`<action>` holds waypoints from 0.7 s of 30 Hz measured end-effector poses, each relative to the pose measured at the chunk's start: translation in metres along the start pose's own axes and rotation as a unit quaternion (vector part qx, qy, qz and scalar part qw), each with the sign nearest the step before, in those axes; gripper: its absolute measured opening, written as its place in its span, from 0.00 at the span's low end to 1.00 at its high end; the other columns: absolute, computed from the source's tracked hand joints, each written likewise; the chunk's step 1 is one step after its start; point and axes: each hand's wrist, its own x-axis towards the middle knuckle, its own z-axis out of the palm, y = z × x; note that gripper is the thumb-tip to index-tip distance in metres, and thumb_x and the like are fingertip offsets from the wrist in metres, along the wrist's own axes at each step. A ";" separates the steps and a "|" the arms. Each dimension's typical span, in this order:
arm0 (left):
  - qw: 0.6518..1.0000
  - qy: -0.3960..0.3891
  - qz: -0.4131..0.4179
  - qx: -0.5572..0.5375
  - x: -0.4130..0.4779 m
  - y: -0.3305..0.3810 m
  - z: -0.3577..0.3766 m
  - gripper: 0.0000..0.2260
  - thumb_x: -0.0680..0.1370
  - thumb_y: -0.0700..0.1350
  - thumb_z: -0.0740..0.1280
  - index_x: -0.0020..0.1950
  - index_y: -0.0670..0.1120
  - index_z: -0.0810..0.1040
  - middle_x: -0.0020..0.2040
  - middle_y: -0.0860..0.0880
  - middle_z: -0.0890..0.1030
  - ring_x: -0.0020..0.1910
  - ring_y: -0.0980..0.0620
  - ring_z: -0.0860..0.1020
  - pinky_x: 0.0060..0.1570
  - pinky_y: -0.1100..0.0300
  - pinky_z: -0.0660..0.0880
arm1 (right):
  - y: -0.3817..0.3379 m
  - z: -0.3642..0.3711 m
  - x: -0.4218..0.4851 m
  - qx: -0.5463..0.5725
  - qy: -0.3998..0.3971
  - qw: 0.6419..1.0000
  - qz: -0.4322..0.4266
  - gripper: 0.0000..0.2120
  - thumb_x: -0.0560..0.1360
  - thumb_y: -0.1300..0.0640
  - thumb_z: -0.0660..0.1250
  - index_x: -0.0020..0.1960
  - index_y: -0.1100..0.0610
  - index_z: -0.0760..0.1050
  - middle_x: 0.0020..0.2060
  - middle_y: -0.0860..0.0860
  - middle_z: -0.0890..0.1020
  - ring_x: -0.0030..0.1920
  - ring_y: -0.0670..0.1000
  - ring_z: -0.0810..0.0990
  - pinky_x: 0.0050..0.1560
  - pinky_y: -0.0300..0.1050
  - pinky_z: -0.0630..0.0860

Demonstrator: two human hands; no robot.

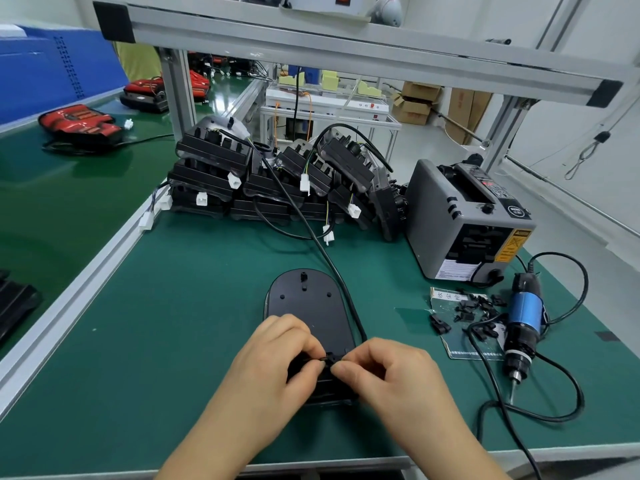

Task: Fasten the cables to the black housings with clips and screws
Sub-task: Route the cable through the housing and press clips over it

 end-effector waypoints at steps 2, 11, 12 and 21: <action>1.000 -0.001 0.002 -0.002 0.000 -0.001 0.000 0.01 0.71 0.44 0.67 0.40 0.51 0.77 0.41 0.60 0.73 0.44 0.61 0.70 0.44 0.71 0.66 | 0.001 0.003 0.000 -0.022 0.018 0.999 -0.024 0.09 0.67 0.42 0.72 0.35 0.47 0.77 0.40 0.33 0.77 0.42 0.40 0.75 0.39 0.34 0.70; 1.000 -0.006 0.010 -0.017 0.000 -0.002 -0.001 0.03 0.71 0.43 0.68 0.40 0.51 0.77 0.42 0.60 0.73 0.45 0.60 0.71 0.45 0.70 0.67 | 0.008 0.005 0.013 -0.078 0.054 0.991 -0.098 0.14 0.64 0.42 0.75 0.36 0.48 0.74 0.34 0.40 0.74 0.40 0.42 0.73 0.39 0.34 0.68; 1.000 -0.006 0.010 -0.019 0.000 -0.002 -0.001 0.03 0.71 0.43 0.68 0.40 0.51 0.77 0.42 0.60 0.73 0.45 0.60 0.71 0.45 0.70 0.66 | 0.007 0.004 0.015 -0.085 0.059 0.988 -0.116 0.14 0.63 0.41 0.75 0.37 0.48 0.75 0.35 0.40 0.74 0.40 0.42 0.72 0.41 0.37 0.69; 0.995 -0.048 -0.073 -0.047 0.003 -0.003 -0.008 0.04 0.73 0.51 0.71 0.44 0.57 0.76 0.49 0.63 0.72 0.52 0.60 0.71 0.49 0.71 0.66 | 0.009 0.000 0.019 -0.086 0.012 0.986 -0.140 0.14 0.65 0.39 0.67 0.40 0.49 0.79 0.38 0.38 0.77 0.47 0.42 0.73 0.51 0.41 0.69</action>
